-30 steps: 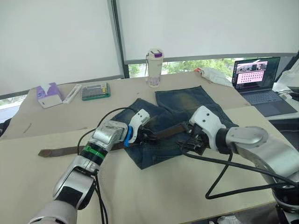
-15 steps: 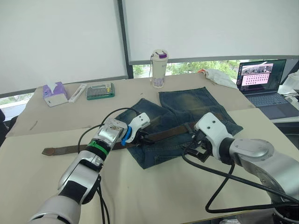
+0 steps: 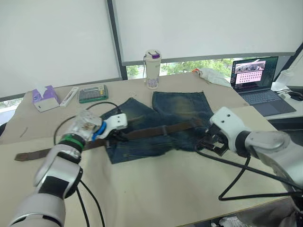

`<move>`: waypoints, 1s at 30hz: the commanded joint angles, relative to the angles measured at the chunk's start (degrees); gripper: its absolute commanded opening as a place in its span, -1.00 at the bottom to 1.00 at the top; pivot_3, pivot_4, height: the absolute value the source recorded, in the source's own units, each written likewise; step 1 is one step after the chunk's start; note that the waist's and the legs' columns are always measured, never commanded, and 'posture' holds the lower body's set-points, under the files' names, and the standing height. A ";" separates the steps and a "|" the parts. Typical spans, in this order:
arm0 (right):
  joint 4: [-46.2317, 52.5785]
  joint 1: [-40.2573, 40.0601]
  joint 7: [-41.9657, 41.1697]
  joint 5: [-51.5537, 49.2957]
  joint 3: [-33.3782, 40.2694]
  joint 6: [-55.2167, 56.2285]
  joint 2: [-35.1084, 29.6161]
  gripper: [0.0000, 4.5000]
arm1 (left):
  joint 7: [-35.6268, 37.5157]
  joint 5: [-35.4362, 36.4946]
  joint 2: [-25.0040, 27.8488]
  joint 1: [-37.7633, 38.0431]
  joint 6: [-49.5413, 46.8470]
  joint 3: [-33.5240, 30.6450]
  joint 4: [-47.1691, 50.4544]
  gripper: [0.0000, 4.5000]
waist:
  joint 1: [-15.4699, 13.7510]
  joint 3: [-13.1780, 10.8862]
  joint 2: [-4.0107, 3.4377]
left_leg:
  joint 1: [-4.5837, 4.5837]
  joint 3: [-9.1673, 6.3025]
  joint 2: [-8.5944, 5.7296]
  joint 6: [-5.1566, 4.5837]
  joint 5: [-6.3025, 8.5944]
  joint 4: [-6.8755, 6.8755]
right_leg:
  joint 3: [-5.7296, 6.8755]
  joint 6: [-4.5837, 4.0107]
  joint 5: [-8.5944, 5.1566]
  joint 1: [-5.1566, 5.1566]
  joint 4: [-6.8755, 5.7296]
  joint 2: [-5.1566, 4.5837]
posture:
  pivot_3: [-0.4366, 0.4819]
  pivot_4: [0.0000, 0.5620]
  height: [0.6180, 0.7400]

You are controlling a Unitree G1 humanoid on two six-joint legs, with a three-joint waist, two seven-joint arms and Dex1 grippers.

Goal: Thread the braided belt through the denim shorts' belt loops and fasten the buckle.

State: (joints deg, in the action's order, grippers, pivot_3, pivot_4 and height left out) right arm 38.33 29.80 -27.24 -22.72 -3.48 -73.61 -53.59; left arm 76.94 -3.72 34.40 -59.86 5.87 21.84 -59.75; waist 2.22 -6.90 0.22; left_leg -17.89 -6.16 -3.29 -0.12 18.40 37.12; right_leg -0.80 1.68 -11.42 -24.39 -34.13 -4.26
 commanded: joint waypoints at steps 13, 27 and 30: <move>-49.29 22.19 -12.99 20.02 -25.68 28.12 7.63 0.62 | -5.17 2.68 0.54 14.60 6.18 -9.27 18.68 -0.98 | -1.55 0.03 -0.12 | -0.22 -0.02 -0.15 -0.31 0.18 0.70 | -0.02 0.09 0.08 0.00 -0.01 -0.17 | -0.05 -0.47 1.00; -17.98 -1.89 -22.86 9.52 -3.98 41.07 5.98 -0.97 | -7.42 25.22 7.14 36.74 -16.74 -19.48 55.71 -0.53 | -1.35 0.08 -0.25 | -0.43 -0.53 0.07 -0.43 0.28 0.62 | -0.11 0.11 0.07 -0.22 -0.47 -0.17 | -0.05 -0.47 1.00; -6.71 -13.98 -21.01 5.38 4.46 43.75 8.21 -0.97 | -10.52 33.32 9.27 37.40 -32.08 -25.41 57.02 -0.10 | -1.60 0.04 -0.26 | -0.31 -0.55 0.06 -0.66 0.41 0.70 | -0.15 0.14 0.04 -0.17 -0.65 -0.15 | -0.05 -0.47 1.00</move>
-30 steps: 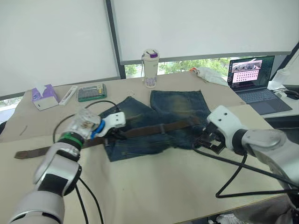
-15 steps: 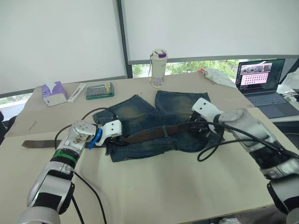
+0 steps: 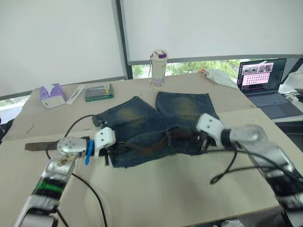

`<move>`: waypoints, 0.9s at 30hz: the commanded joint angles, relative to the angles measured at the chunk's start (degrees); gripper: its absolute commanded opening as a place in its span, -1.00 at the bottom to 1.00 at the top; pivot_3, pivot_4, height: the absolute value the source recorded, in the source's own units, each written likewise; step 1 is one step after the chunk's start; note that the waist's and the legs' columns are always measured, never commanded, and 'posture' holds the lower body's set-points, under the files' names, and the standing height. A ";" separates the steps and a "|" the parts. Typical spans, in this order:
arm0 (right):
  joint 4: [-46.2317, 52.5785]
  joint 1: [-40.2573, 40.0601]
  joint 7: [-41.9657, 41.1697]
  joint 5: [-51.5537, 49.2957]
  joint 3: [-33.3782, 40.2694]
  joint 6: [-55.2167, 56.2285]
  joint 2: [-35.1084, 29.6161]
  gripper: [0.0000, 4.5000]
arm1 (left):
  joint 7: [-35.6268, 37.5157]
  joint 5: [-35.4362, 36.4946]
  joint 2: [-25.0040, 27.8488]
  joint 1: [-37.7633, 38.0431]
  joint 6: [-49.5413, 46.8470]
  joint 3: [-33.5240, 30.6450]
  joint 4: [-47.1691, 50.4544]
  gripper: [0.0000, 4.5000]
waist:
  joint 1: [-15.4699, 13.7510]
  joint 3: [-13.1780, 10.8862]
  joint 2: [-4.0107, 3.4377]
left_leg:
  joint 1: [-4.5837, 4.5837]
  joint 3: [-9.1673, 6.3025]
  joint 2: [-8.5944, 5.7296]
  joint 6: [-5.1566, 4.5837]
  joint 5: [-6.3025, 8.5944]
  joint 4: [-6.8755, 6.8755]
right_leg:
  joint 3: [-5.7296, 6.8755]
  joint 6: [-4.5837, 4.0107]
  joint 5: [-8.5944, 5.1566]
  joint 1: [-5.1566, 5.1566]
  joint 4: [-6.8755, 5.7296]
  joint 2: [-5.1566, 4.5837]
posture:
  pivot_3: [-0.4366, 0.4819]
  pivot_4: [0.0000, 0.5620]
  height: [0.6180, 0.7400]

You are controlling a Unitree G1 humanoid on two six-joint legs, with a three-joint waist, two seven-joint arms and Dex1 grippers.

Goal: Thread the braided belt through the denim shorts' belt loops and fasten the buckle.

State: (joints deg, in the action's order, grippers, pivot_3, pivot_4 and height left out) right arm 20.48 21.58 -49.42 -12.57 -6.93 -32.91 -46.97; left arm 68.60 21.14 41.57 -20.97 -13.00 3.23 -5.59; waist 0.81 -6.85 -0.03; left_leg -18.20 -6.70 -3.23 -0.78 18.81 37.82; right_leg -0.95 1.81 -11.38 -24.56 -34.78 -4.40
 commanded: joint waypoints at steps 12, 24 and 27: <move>24.22 -31.44 -2.88 -5.76 12.22 8.58 -1.07 -0.97 | 2.88 2.08 -8.23 -29.76 -17.20 2.55 -21.69 -0.27 | -1.08 -0.04 0.14 | 0.37 -0.05 -0.77 0.35 -0.21 0.17 | -0.16 0.18 -0.18 0.61 0.32 -0.16 | -0.05 -0.47 1.00; 23.36 -32.29 1.45 3.79 4.64 13.54 -1.05 -0.97 | 6.88 -5.21 -6.64 -31.01 -10.63 3.97 -30.23 -1.00 | -0.59 -0.06 0.18 | 0.31 0.32 -0.54 0.31 -0.19 0.07 | -0.16 0.16 -0.20 0.47 0.33 -0.03 | -0.05 -0.47 1.00; 22.73 -33.84 -0.29 5.18 4.53 16.04 -2.79 -0.97 | 5.73 -7.87 -7.57 -31.78 -8.18 5.34 -31.69 -1.00 | -1.23 -0.07 0.24 | 0.30 0.30 -0.65 0.32 -0.20 0.14 | -0.15 0.17 -0.20 0.52 0.35 -0.07 | -0.05 -0.47 1.00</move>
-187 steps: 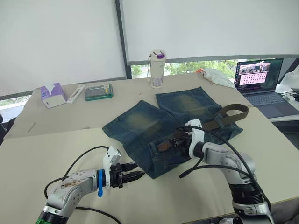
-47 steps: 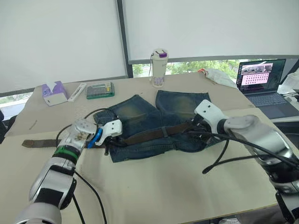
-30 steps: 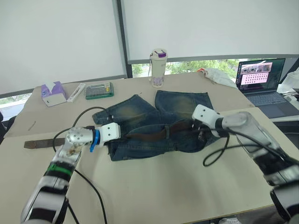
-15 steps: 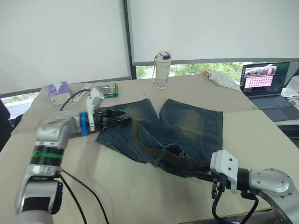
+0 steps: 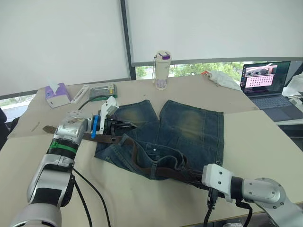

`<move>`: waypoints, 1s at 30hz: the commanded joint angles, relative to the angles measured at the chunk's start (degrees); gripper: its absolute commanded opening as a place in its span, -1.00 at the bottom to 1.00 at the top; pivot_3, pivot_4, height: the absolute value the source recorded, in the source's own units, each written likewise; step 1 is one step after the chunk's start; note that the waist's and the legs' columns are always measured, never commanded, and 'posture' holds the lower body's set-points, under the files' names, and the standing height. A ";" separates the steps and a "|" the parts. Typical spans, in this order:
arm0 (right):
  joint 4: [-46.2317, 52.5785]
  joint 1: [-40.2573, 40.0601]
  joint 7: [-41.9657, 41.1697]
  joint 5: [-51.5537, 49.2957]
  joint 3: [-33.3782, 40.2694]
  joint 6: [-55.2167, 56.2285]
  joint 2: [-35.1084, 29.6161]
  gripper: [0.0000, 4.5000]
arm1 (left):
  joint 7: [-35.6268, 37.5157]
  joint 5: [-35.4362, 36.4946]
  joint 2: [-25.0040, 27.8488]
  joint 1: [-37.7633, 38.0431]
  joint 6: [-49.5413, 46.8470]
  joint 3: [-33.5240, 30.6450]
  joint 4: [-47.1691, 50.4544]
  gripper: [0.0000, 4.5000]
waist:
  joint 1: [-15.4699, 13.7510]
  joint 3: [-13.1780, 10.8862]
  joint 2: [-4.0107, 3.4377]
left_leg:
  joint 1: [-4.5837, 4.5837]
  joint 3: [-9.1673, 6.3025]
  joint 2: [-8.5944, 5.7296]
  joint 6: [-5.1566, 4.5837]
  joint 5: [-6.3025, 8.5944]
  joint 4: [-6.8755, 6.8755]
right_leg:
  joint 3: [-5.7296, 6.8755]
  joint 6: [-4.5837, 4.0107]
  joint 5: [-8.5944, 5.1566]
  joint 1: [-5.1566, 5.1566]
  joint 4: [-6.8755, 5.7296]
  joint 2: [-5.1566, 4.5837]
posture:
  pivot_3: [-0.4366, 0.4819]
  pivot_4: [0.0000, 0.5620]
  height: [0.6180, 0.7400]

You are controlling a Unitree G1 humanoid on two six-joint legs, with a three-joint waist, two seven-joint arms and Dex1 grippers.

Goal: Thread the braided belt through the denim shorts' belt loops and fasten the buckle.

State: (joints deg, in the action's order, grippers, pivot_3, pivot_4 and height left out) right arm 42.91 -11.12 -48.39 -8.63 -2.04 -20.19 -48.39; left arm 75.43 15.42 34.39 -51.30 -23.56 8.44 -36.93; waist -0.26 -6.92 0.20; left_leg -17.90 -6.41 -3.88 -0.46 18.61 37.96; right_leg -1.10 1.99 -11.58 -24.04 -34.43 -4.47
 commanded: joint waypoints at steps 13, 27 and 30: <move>2.18 -1.13 -0.72 -1.56 2.34 -0.54 -1.07 -0.97 | 11.41 -7.54 -0.37 -12.74 3.06 1.51 -16.58 -0.62 | -0.01 -0.04 0.17 | -0.13 0.04 0.01 -0.03 0.01 0.01 | 0.05 -0.01 0.01 -0.05 -0.06 0.04 | -0.05 -0.47 1.00; -1.86 0.23 -0.98 -1.38 4.15 0.60 -2.09 -0.97 | 8.12 -17.05 -1.00 -12.15 8.32 4.34 -27.62 0.86 | -0.26 -0.02 0.20 | -0.05 -0.02 -0.07 -0.23 0.12 0.22 | 0.08 0.04 -0.05 0.01 -0.43 -0.01 | -0.05 -0.47 1.00; -2.09 -0.45 -1.61 -1.58 4.72 0.82 -2.32 -0.97 | 7.94 -18.65 -2.56 -11.73 10.71 4.63 -29.21 0.86 | -0.25 -0.01 0.20 | -0.06 -0.01 -0.06 -0.24 0.13 0.22 | 0.07 0.04 -0.05 0.00 -0.45 0.00 | -0.05 -0.47 1.00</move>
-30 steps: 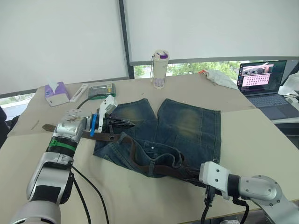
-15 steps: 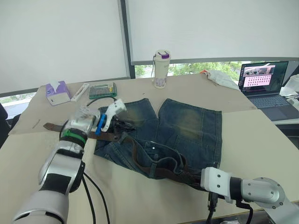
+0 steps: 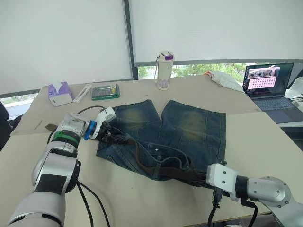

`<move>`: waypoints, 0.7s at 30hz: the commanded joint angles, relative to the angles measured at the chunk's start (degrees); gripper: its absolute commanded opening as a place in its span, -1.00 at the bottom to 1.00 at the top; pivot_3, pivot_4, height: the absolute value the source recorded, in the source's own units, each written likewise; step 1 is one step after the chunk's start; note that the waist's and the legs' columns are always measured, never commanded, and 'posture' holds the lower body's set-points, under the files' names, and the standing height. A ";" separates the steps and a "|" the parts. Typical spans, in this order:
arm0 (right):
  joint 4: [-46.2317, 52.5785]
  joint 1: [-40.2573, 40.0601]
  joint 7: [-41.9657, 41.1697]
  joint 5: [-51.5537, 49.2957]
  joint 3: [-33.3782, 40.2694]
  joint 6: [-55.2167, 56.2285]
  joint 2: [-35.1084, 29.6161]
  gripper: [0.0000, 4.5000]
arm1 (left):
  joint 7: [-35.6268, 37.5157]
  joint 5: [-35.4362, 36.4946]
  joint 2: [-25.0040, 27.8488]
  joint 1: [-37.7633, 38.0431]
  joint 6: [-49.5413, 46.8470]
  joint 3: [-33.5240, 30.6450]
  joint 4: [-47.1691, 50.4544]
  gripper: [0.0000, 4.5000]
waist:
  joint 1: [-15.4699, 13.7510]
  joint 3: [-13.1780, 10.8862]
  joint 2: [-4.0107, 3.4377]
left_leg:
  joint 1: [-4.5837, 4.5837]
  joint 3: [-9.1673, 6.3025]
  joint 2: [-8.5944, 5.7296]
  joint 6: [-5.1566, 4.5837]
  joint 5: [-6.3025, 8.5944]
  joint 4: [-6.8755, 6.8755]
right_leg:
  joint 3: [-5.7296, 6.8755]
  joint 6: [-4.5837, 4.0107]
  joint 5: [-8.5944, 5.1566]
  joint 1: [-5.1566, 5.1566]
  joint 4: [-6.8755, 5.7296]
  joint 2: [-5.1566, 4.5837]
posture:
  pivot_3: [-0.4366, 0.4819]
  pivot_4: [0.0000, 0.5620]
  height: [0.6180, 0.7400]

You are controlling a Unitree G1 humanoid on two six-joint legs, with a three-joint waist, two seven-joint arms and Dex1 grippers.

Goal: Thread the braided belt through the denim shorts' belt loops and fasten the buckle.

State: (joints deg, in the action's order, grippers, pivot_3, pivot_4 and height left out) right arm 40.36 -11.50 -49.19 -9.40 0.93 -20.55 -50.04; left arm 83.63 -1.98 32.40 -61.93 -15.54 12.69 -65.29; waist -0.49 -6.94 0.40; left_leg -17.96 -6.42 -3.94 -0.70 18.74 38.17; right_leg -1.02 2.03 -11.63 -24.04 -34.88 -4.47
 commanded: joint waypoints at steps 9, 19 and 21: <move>-5.56 6.18 6.19 5.34 -0.23 -0.89 2.28 -0.97 | -12.54 -6.27 -3.04 0.84 21.68 0.61 -2.26 0.05 | -0.09 0.02 0.04 | 0.00 0.01 0.01 0.03 -0.02 0.02 | -0.05 0.00 0.00 -0.03 0.01 -0.03 | -0.05 -0.47 1.00; -30.47 30.97 15.93 20.18 -11.58 0.17 10.21 -0.97 | -42.98 -12.46 -4.41 -2.15 37.68 -0.55 -7.29 -1.00 | -0.19 0.04 0.03 | -0.02 0.05 -0.03 0.53 -0.30 0.02 | -0.09 -0.02 0.03 -0.18 -0.09 -0.07 | -0.05 -0.47 1.00; -37.22 35.71 19.20 23.16 -12.87 2.15 12.09 -0.97 | -48.84 -13.41 -4.55 -2.78 38.81 -0.72 -7.84 -1.00 | -0.20 0.05 0.02 | -0.07 0.04 -0.04 0.54 -0.31 0.01 | -0.08 -0.03 0.04 -0.20 -0.14 -0.09 | -0.05 -0.47 1.00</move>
State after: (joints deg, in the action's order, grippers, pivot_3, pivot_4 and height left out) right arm 6.15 21.89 -32.85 11.17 -12.36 -20.42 -38.23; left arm 39.77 -14.79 27.24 -62.33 21.57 13.25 -73.28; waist -0.70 -6.89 0.43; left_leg -18.02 -6.37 -3.98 -0.15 18.43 38.19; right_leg -1.10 1.99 -11.58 -24.26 -35.02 -4.56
